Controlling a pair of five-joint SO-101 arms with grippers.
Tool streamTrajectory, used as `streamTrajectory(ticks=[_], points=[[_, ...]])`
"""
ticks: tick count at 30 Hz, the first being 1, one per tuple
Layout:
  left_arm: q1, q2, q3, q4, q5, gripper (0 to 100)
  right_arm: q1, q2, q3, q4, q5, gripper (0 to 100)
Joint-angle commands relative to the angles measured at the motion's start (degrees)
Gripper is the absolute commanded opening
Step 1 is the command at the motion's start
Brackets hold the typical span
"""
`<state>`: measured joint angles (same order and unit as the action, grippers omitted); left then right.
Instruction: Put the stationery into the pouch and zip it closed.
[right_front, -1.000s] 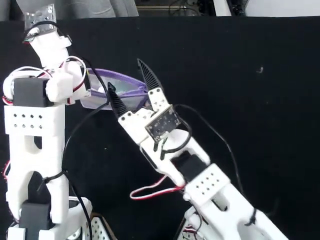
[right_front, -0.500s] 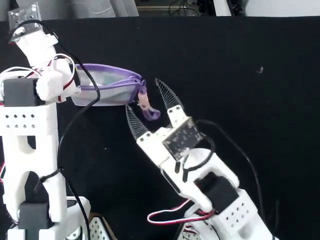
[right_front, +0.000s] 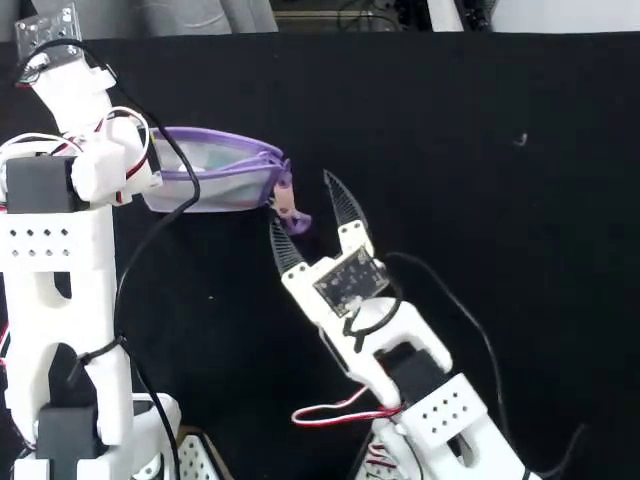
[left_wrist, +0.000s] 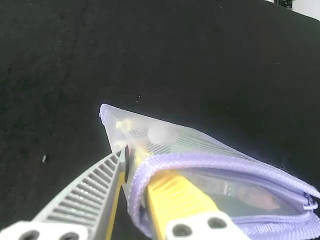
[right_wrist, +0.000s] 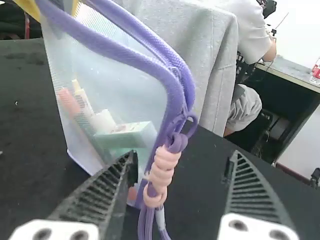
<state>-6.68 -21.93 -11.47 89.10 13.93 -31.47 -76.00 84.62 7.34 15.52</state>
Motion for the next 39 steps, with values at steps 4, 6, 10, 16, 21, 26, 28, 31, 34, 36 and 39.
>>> streamTrajectory(ticks=[4, 6, 10, 16, 21, 26, 28, 31, 34, 36, 39], points=[[-0.22, -1.05, 0.40, -1.58, 0.26, 3, 0.88, 6.37, -4.00, -1.76, 0.35, 21.8], [-0.22, -1.05, 0.48, -1.67, 0.26, 3, 0.97, 11.21, -7.25, -1.67, 0.35, 18.0], [-0.22, -1.05, 0.75, -1.67, 0.26, 3, 0.97, 20.18, -12.35, -1.85, -2.81, 15.1], [-0.22, -1.05, 0.84, -1.76, 0.26, 3, 1.05, 25.27, -16.31, -1.93, -3.08, 14.9], [-0.22, -1.05, 0.84, -1.76, 0.26, 3, 2.55, 25.19, -16.40, -1.93, -3.08, 7.3], [-0.31, -1.05, 0.84, -1.76, 0.26, 3, 4.40, 25.19, -17.45, -1.49, -3.16, 1.9], [-0.40, -1.05, 0.84, -1.76, 0.26, 3, 4.75, 25.19, -17.71, -1.49, -3.08, 1.1], [-0.40, -1.05, 0.31, -1.76, 0.18, 3, 4.75, 25.19, -19.47, 1.14, -2.90, 1.1], [-0.13, -1.14, -0.48, -1.67, 0.53, 11, 4.75, 25.63, -25.54, 9.05, -3.16, 1.1], [-0.13, -1.14, -2.42, -1.41, 0.62, 19, 4.75, 25.63, -29.76, 14.24, -3.16, 1.1], [-0.13, -1.14, -5.05, -1.32, 0.62, 21, 4.75, 25.63, -35.47, 19.52, -3.16, 1.1]])
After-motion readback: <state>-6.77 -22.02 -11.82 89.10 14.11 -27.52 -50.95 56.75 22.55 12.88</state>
